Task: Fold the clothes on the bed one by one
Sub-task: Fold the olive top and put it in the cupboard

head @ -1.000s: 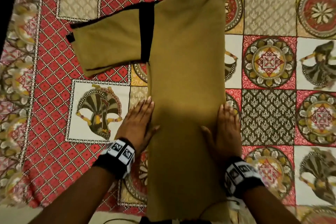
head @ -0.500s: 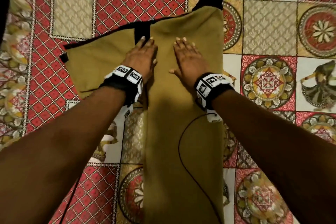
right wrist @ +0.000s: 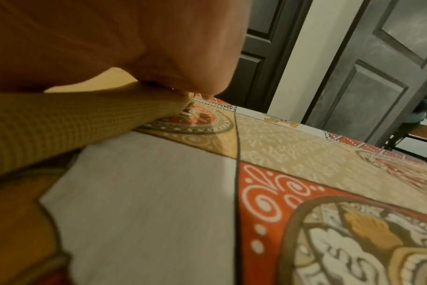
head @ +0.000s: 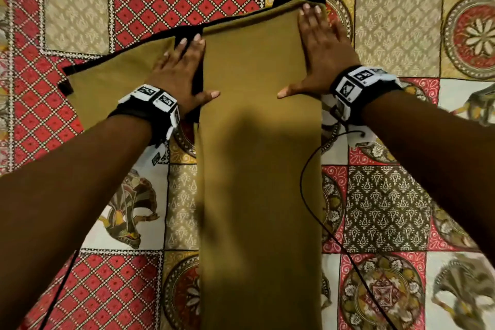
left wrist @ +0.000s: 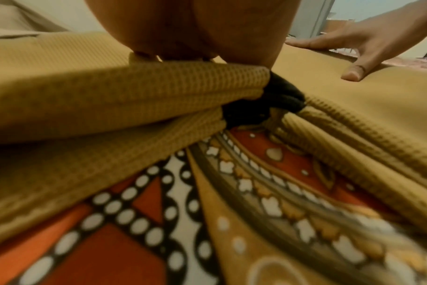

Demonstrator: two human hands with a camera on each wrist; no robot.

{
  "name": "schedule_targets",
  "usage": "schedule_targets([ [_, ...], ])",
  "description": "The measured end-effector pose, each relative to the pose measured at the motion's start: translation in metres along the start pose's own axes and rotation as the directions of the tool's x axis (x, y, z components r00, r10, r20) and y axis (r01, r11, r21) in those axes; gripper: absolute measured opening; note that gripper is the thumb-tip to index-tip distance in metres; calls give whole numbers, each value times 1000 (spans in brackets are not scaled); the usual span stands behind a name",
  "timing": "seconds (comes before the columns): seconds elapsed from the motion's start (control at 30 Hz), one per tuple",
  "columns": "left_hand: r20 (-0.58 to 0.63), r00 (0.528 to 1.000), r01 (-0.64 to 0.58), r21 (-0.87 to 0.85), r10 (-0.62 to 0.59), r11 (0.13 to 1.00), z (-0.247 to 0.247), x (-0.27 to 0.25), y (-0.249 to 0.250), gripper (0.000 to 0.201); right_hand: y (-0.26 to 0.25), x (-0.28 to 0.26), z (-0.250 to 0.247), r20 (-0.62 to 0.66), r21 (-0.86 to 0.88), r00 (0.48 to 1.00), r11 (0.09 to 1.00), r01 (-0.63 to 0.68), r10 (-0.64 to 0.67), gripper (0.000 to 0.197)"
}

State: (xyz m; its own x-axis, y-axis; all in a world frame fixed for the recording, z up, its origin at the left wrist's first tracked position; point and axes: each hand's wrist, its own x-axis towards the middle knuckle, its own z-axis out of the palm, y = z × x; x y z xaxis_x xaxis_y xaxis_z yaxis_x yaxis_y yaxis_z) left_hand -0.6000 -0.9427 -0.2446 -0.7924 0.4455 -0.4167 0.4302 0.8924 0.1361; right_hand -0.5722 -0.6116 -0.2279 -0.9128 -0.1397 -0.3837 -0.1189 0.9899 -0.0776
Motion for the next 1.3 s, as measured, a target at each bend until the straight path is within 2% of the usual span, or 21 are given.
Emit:
schedule_targets([
  [0.2,20,1000,16,38,-17,999,-3,0,2,105,-7,3,-2,12,-15,998,998,-59,59,166],
  [0.3,-16,996,89,-13,-89,996,-13,-13,5,106,-23,-7,-15,4,-32,996,996,-87,88,157],
  [0.37,-113,983,134,-76,-142,988,-15,-32,-1,94,-44,-21,-25,-81,-54,994,995,-79,75,135],
  [0.43,-199,965,158,-82,-171,984,-6,-59,-18,75,-76,-30,-32,-151,0,988,1000,23,-22,102],
  [0.5,-187,969,152,-65,-162,986,12,-82,-43,63,-113,-26,-34,-140,83,975,979,187,-175,73],
  [0.53,-152,976,148,-51,-154,988,23,-91,-57,61,-131,-19,-33,-122,104,962,961,255,-242,68],
  [0.63,-62,976,209,-26,-210,978,43,-108,-95,64,-174,15,-29,-19,120,927,920,374,-375,70],
  [0.73,-38,964,264,-17,-264,964,47,-113,-113,79,-185,40,-16,125,75,935,943,324,-331,101],
  [0.83,-27,958,284,-32,-285,958,45,-116,-117,86,-177,46,-1,73,0,971,974,226,-226,126],
  [0.9,-66,939,325,-152,-338,933,39,-121,-115,89,-173,48,0,41,-7,987,988,155,-154,141],
  [0.93,-129,919,331,-264,-373,906,36,-124,-114,88,-171,50,0,45,-13,991,991,130,-129,146],
  [0.97,-221,875,329,-381,-430,864,35,-127,-116,82,-172,53,0,55,-21,992,993,114,-113,149],
  [1.0,-310,801,333,-481,-513,811,32,-131,-116,74,-174,56,0,64,-30,993,994,103,-101,151],
  [1.03,-341,696,380,-571,-632,728,33,-133,-122,68,-176,58,1,70,-38,994,995,93,-90,153],
  [1.07,-287,596,451,-652,-750,609,34,-135,-130,68,-177,60,2,67,-44,994,995,85,-82,154],
  [1.1,-142,517,548,-702,-844,454,34,-135,-137,74,-178,60,4,61,-45,995,996,77,-75,155],
  [1.13,45,465,634,-714,-884,297,32,-137,-140,82,-179,61,5,57,-40,996,997,73,-71,156],
  [1.17,206,442,672,-720,-873,170,30,-137,-143,86,-180,61,6,54,-32,996,997,71,-69,156],
  [1.2,305,455,664,-742,-837,91,28,-137,-144,85,-182,60,6,51,-24,997,997,67,-66,156],
  [1.23,351,475,643,-764,-807,46,26,-135,-144,79,-183,59,5,48,-14,997,998,64,-63,156],
  [1.3,378,513,621,-783,-771,29,18,-131,-137,66,-187,52,0,32,20,998,998,52,-53,155],
])
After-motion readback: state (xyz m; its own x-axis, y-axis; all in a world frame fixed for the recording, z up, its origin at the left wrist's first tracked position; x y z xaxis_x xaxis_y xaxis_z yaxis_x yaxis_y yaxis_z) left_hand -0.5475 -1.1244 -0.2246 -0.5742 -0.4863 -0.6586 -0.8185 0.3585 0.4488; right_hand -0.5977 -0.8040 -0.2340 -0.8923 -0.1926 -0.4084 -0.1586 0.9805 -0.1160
